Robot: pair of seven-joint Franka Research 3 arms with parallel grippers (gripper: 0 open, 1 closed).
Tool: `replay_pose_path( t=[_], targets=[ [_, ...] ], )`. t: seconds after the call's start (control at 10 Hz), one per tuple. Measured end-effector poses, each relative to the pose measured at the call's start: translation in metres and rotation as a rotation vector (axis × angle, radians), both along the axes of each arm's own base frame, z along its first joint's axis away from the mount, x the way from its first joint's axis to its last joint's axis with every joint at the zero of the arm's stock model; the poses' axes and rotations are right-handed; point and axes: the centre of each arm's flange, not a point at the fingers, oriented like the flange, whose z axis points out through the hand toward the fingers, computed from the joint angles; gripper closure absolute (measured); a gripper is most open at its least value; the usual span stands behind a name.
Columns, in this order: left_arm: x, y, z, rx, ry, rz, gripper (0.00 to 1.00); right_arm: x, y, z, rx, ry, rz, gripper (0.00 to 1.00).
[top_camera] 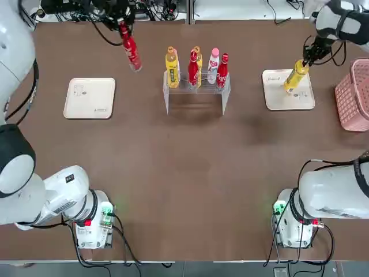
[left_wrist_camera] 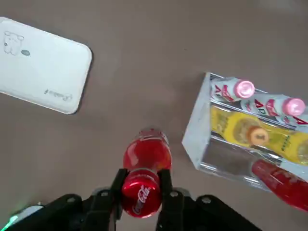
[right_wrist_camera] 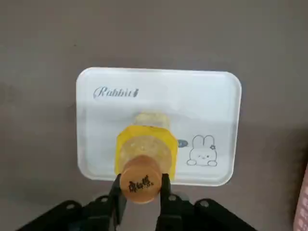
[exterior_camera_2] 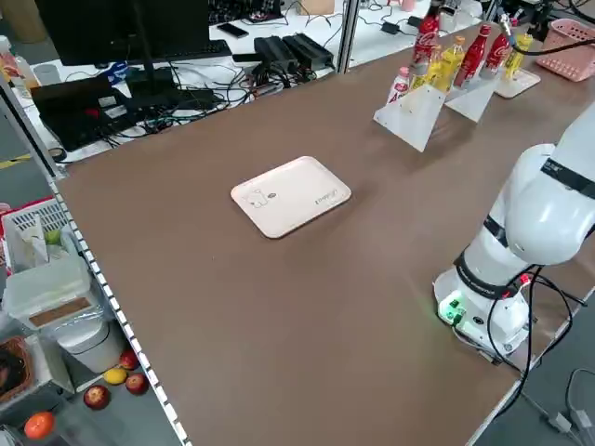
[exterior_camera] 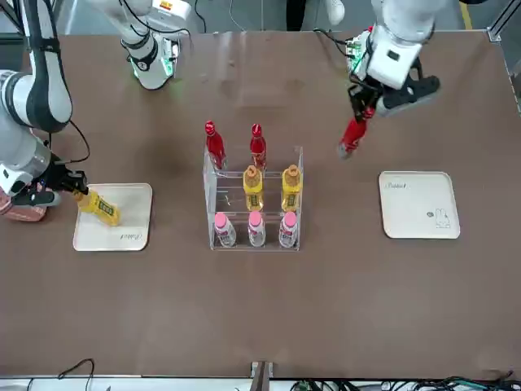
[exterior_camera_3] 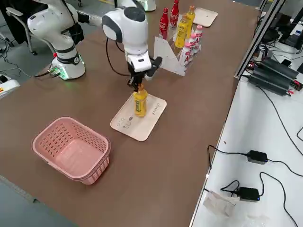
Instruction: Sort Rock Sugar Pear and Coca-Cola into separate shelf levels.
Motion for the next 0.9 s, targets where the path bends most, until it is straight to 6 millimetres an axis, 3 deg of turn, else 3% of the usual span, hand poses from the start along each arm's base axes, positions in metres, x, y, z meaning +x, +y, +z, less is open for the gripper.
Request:
replay_pose_path(
  t=[0.3, 0.5, 0.7, 0.9],
  targets=[
    [-0.015, -0.033, 0.018, -0.060, -0.010, 0.040, 0.68, 0.019, 0.050, 0.084, 0.010, 0.040, 0.098, 0.68],
    [-0.017, -0.060, 0.019, -0.124, -0.018, 0.043, 0.68, 0.026, 0.086, 0.144, 0.008, 0.007, 0.149, 0.68],
    [-0.028, -0.089, 0.008, -0.131, -0.021, 0.001, 0.68, 0.024, 0.138, 0.200, 0.009, -0.033, 0.161, 0.68],
    [-0.030, -0.098, -0.001, -0.110, -0.027, -0.036, 0.68, 0.014, 0.199, 0.240, 0.017, -0.060, 0.180, 0.68]
  ],
)
